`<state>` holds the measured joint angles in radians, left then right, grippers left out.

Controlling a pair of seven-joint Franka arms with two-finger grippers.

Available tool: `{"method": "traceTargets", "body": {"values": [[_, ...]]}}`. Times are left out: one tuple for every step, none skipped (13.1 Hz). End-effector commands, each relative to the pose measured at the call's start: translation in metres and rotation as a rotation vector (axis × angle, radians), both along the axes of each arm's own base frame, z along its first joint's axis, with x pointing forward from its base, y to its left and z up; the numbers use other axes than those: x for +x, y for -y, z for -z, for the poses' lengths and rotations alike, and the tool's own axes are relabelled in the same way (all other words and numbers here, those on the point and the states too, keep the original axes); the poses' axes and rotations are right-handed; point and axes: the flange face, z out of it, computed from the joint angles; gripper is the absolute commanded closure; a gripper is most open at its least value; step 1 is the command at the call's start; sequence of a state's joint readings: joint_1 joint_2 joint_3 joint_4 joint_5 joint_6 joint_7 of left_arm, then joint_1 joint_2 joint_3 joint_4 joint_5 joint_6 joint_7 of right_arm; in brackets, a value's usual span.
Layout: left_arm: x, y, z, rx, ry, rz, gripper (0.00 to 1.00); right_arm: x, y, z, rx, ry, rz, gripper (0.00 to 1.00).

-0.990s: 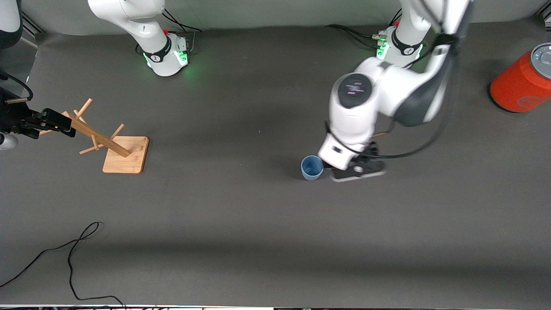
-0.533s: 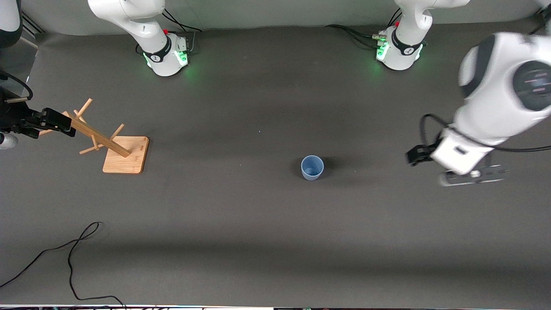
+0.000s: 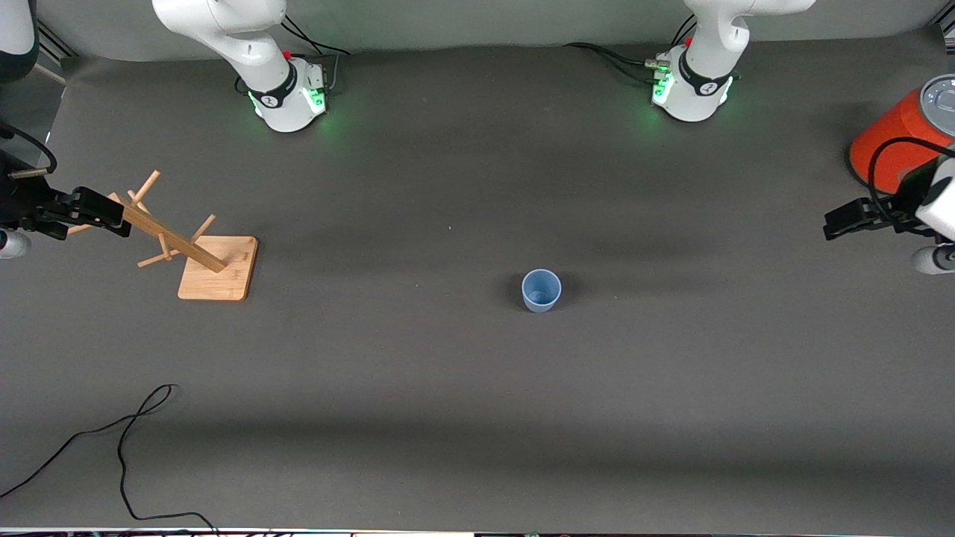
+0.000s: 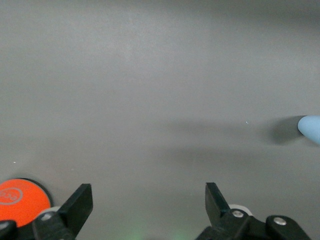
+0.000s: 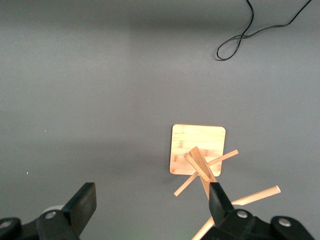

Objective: Rotate and upright cup with both arms

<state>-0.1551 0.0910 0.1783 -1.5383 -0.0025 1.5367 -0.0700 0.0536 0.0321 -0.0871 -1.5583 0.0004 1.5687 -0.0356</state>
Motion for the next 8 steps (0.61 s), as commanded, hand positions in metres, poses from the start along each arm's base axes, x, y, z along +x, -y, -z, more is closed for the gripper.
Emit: {"method": "traceTargets", "body": {"values": [[-0.0066, -0.0043, 0.0029, -0.023, -0.017, 0.012, 0.0, -0.005, 0.0017, -0.0028, 0.006, 0.008, -0.016, 0.0], [-0.0061, -0.0063, 0.0031, -0.021, -0.017, 0.01, 0.0, -0.0049, 0.0017, -0.0029, 0.006, 0.01, -0.016, 0.0], [-0.006, -0.0062, 0.0035, -0.021, -0.02, 0.012, 0.0, -0.005, 0.0017, -0.0028, 0.006, 0.008, -0.016, 0.0], [-0.0061, -0.0064, 0.0029, -0.02, -0.02, 0.013, 0.0, -0.005, 0.0017, -0.0028, 0.006, 0.008, -0.015, 0.0], [-0.0066, -0.0082, 0.0014, -0.02, -0.018, 0.01, 0.0, -0.005, 0.0017, -0.0028, 0.006, 0.008, -0.015, 0.0], [-0.0068, -0.0073, 0.0015, -0.02, -0.02, 0.012, 0.0, -0.005, 0.0017, -0.0028, 0.006, 0.008, -0.016, 0.0], [-0.0068, -0.0081, 0.0015, -0.02, -0.02, 0.01, 0.0, -0.005, 0.0017, -0.0028, 0.006, 0.008, -0.016, 0.0], [-0.0063, -0.0072, 0.0016, -0.02, -0.02, 0.012, 0.0, -0.0049, 0.0017, -0.0029, 0.006, 0.01, -0.016, 0.0]]}}
